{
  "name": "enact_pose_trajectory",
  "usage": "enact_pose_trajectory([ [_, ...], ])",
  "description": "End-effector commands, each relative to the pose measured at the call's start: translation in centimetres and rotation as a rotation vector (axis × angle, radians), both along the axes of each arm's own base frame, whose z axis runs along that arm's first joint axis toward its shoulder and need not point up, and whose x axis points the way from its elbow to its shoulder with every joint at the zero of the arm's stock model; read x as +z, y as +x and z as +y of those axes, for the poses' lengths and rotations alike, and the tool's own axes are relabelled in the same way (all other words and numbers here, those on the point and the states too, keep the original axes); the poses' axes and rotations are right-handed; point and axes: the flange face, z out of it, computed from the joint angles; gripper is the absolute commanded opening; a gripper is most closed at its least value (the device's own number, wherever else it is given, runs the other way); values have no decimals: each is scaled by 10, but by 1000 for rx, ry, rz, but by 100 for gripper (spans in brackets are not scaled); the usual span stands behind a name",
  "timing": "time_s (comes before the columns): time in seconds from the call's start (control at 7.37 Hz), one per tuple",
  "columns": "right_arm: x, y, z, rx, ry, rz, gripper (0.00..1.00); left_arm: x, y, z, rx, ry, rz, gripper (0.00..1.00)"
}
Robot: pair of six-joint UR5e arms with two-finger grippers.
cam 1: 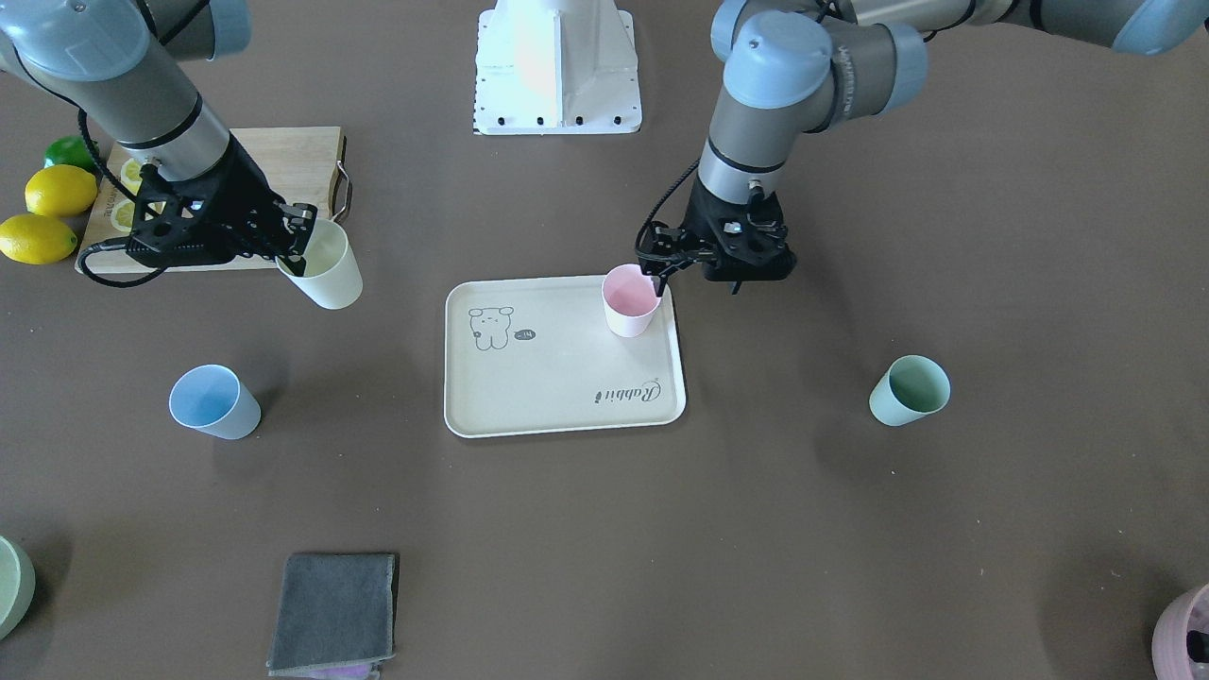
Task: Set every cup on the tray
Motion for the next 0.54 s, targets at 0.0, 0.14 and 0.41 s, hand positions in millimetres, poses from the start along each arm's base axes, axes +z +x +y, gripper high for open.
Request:
enact_pose_trajectory([
  [0.0,-56,-38,-17,7,-19,-14,0,43,-87,-48,59,67,-33,97],
  [0.14,-74,-73,-26,12,-38,-10,0,72,-128,-71,83,96,-64,97],
  [0.41,-69,-118,-27,-3,-27,35,0,133,-186,-113,137,145,-144,97],
])
